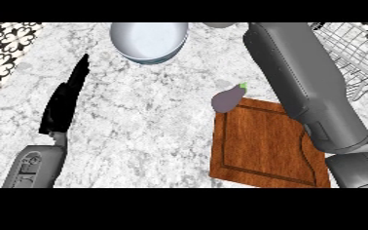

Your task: Pick the cupcake from the cutting board and place it in the tiered basket

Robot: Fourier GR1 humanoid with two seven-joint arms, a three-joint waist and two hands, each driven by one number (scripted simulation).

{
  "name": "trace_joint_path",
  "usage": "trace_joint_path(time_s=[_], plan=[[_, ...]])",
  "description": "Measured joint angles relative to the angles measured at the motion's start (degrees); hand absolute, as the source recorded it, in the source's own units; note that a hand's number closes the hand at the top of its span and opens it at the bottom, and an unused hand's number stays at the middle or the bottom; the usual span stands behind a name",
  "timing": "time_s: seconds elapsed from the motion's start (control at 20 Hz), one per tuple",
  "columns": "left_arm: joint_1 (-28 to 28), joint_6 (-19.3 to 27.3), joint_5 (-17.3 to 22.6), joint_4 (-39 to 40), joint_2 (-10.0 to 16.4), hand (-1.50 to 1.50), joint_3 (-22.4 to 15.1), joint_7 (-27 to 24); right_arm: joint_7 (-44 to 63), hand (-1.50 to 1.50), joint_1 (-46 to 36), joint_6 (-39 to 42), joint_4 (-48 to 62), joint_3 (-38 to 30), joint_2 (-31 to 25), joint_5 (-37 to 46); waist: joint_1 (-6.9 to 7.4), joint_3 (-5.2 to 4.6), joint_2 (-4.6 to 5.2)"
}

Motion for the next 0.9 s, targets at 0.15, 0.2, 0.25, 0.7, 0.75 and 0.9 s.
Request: trace_joint_path(time_s=[0.15, 0.2, 0.25, 0.7, 0.75, 0.9], plan=[[0.35, -0.19, 0.31, -0.14, 0.42, 0.00, 0.62, -0.11, 0.88, 1.50, -4.99, 1.02, 5.63, -1.45, -0.82, 3.58, -0.62, 0.02, -0.14], [0.61, -0.18, 0.23, -0.18, 0.60, 0.00, 0.76, -0.45, 1.16, 1.50, -6.59, 1.35, 7.40, -1.90, -0.46, 4.46, -0.80, 0.05, -0.18], [1.05, -0.22, 0.37, -0.39, 0.69, 0.00, 0.98, -0.47, 1.06, 1.50, -7.81, 1.49, 8.94, -2.71, -0.34, 4.75, -1.03, 0.06, -0.24], [1.58, 0.80, -0.19, -0.01, -0.25, 0.00, 1.35, -0.84, -3.84, 1.50, -14.46, -1.18, 20.16, -10.04, -3.81, 4.81, -2.35, 0.15, -0.21], [1.48, 0.81, -0.38, -0.07, -0.27, 0.00, 1.24, -0.76, -4.32, 1.50, -14.72, -1.50, 21.70, -10.30, -4.17, 5.20, -2.30, 0.16, -0.15], [1.85, 0.36, -0.05, -0.52, 0.43, 0.00, 1.95, -0.58, -5.22, 1.50, -14.57, -1.19, 25.42, -10.17, -6.39, 6.83, -2.49, 0.16, -0.20]])
